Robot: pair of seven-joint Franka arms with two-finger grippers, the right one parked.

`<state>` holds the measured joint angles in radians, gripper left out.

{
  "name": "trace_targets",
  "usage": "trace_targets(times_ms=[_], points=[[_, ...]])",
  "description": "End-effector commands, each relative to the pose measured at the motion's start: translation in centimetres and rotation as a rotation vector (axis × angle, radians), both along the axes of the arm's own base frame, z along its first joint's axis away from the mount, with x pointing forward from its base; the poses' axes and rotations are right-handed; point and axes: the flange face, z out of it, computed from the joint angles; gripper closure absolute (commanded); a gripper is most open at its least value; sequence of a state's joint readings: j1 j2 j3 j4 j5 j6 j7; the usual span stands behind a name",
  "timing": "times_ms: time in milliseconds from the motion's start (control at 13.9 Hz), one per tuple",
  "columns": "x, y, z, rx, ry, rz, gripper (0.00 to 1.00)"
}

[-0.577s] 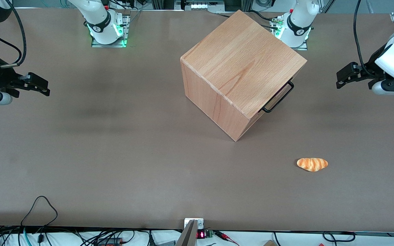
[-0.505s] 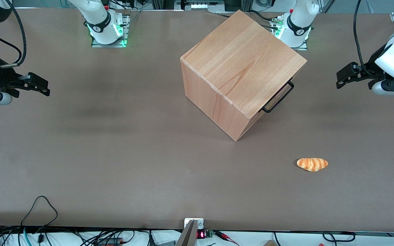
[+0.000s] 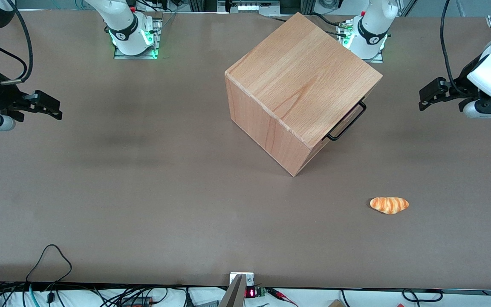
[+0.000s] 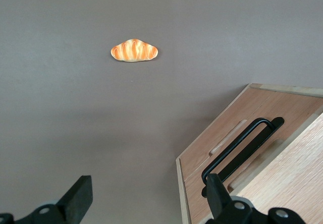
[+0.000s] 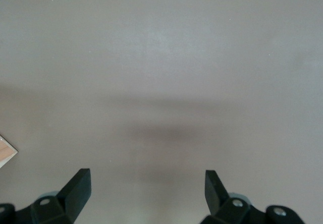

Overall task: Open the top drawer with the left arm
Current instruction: 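Move the left gripper to the black drawer handle of the wooden cabinet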

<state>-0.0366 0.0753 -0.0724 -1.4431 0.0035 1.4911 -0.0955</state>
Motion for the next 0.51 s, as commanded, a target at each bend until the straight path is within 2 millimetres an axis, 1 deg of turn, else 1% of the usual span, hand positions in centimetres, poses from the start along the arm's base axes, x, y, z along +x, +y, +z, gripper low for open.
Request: trace_targets(times_ms=[0,216,361,433], points=[[-0.42,0.08,0.42,0.019,-0.008,-0.016,0.0],[-0.46,0.17,0.51,0.011,-0.008,-0.039,0.0],[-0.46,0.09,0.18,0.012,0.001,-0.041,0.0],[-0.31,0.25,-0.43,0.012,0.013,-0.038,0.0]])
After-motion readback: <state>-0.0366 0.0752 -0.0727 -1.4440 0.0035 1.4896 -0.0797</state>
